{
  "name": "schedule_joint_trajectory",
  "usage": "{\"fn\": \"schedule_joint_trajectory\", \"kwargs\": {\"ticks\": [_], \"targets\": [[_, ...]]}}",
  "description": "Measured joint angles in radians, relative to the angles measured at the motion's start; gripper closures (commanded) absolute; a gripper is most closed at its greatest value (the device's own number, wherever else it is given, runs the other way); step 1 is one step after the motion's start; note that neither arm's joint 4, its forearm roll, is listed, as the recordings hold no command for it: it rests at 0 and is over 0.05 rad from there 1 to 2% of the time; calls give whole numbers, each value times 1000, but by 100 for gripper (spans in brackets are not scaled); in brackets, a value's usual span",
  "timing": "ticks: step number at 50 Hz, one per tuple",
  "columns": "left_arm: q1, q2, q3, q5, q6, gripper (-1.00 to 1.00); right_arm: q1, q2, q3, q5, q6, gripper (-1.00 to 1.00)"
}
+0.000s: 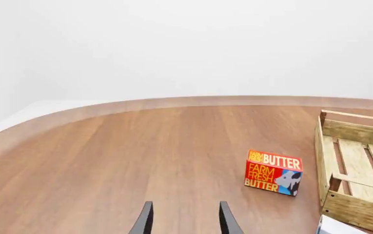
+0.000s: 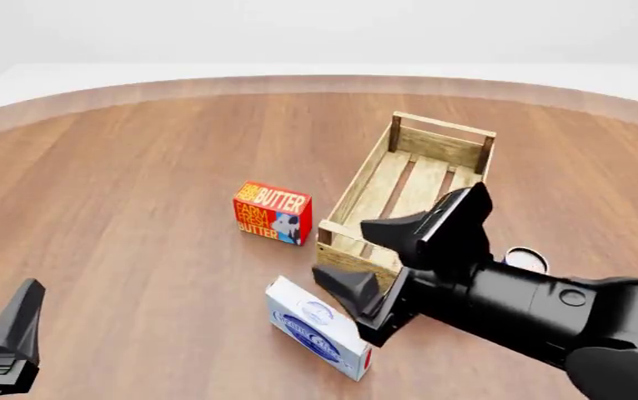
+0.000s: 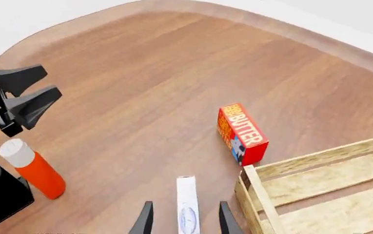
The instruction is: Pick up the ketchup, and put it in the wooden tray.
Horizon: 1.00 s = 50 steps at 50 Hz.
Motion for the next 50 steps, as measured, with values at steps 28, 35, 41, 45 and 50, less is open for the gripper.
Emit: {"fn": "schedule_joint_trajectory", "kwargs": {"ticks": [28, 35, 41, 45, 50], "targets": [[0, 0, 0, 0, 0, -100, 217, 237, -155, -55, -15, -100], [0, 0, 0, 0, 0, -100, 255, 300, -187, -73, -15, -100], [0, 0, 0, 0, 0, -100, 286, 358, -220, -82, -17, -100], [0, 0, 0, 0, 0, -100, 309, 396, -246, -83, -20, -100], [0, 0, 0, 0, 0, -100, 335, 440, -281, -79, -29, -100]]}}
